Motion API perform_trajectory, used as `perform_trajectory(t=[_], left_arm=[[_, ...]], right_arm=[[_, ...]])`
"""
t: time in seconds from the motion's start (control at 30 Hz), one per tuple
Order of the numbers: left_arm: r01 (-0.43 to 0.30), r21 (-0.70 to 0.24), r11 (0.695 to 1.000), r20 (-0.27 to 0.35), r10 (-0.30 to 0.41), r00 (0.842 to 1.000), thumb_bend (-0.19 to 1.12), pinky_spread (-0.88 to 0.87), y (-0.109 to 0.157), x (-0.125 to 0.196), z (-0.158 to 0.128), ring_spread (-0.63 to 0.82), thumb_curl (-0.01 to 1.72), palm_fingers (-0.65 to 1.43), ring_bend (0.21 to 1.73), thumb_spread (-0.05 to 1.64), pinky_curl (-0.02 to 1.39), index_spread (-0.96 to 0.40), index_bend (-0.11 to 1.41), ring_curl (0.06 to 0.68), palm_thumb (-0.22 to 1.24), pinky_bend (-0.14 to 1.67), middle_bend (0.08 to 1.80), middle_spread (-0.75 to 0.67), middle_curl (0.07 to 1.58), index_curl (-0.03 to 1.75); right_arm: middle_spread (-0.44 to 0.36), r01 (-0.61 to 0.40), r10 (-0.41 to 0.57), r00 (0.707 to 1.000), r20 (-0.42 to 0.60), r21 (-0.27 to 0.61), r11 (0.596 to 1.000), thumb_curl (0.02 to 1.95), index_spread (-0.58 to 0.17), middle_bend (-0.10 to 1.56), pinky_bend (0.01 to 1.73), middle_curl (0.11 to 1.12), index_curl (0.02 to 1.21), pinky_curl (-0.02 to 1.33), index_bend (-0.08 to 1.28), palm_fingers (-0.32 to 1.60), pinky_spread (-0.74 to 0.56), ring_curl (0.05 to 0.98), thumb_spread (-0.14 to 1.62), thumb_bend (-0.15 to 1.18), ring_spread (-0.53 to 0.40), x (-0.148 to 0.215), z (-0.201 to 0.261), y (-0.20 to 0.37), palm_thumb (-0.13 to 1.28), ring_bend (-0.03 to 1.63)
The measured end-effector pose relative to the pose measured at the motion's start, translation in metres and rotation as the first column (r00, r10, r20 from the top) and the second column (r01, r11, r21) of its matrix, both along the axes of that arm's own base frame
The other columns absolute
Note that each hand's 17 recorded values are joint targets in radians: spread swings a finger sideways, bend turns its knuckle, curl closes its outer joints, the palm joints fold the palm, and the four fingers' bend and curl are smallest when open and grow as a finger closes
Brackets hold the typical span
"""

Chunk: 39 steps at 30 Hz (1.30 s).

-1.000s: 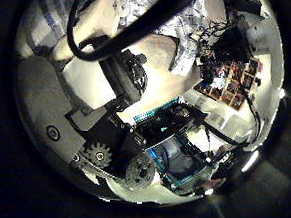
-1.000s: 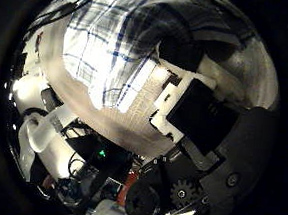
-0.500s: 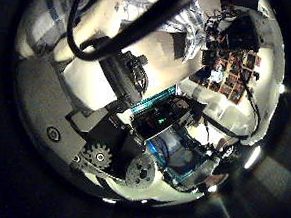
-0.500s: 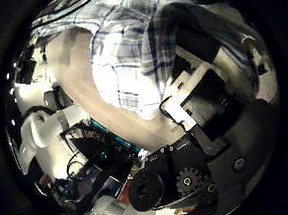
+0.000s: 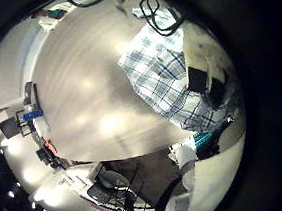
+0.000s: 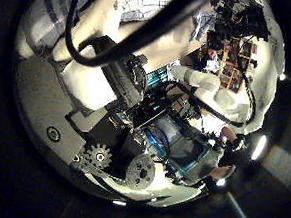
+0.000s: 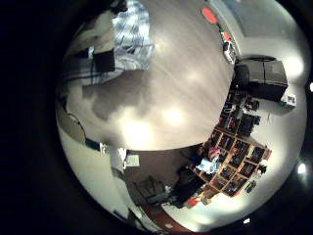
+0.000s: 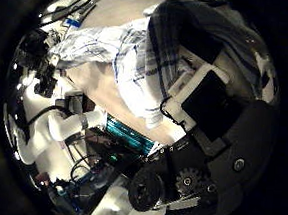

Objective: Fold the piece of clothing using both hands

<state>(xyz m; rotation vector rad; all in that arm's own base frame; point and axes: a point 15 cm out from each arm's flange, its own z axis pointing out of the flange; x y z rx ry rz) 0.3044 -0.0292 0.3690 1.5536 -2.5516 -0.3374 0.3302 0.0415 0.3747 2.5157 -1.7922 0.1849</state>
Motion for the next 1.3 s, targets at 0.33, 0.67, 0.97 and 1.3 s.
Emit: perform_trajectory(t=[0.33, 0.67, 0.97, 1.3], left_arm=[[-0.123, 0.007, 0.992, -0.04, 0.123, 0.992, -0.01, -0.71, 0.036, 0.044, -0.03, -0.45, 0.39, 1.1, 1.28, 1.36, 0.78, -0.76, 0.51, 0.519, 0.61, 0.82, 0.99, -0.52, 0.96, 1.25], [-0.199, 0.03, 0.98, -0.191, 0.201, 0.961, -0.01, -0.72, 0.064, 0.075, -0.098, -0.45, 0.39, 1.08, 1.28, 1.37, 0.79, -0.77, 0.5, 0.52, 0.6, 0.79, 1.0, -0.52, 0.96, 1.26], [-0.263, 0.02, 0.965, -0.246, 0.26, 0.934, -0.01, -0.71, 0.08, 0.127, -0.146, -0.45, 0.38, 1.03, 1.26, 1.36, 0.8, -0.77, 0.48, 0.518, 0.58, 0.72, 1.0, -0.52, 0.95, 1.25], [-0.355, -0.097, 0.93, -0.158, 0.338, 0.928, -0.02, -0.58, 0.09, 0.176, -0.154, -0.36, 0.37, 0.31, 1.04, 1.32, 0.87, -0.65, 0.37, 0.483, 0.51, 0.55, 0.78, -0.42, 0.89, 1.17]], right_arm=[[-0.174, 0.002, -0.002, 1.0, -0.012, 0.021, 1.0, 0.67, -0.307, 1.21, 1.34, 0.9, 0.93, 0.73, 1.03, 1.08, -0.2, 0.711, 1.14, -0.01, -0.211, 0.088, -0.005, 0.037, 0.97, 1.37], [-0.173, 0.001, -0.004, 0.991, -0.133, -0.021, 1.0, 0.68, -0.309, 1.21, 1.31, 0.9, 0.95, 0.78, 1.01, 1.06, -0.21, 0.721, 1.15, -0.02, -0.212, 0.179, -0.082, 0.067, 0.92, 1.36], [-0.175, 0.027, -0.028, 0.995, -0.1, -0.017, 1.0, 0.62, -0.319, 1.17, 1.26, 0.87, 0.94, 0.79, 0.92, 1.03, -0.24, 0.715, 1.2, -0.03, -0.221, 0.235, -0.136, 0.081, 0.82, 1.34], [-0.225, 0.132, -0.134, 0.99, 0.05, 0.043, 0.99, 0.47, -0.411, 0.85, 1.24, 0.74, 0.71, 0.71, 0.2, 0.34, -0.41, 0.647, 1.31, -0.03, -0.26, 0.274, -0.103, 0.025, 0.6, 1.3]])
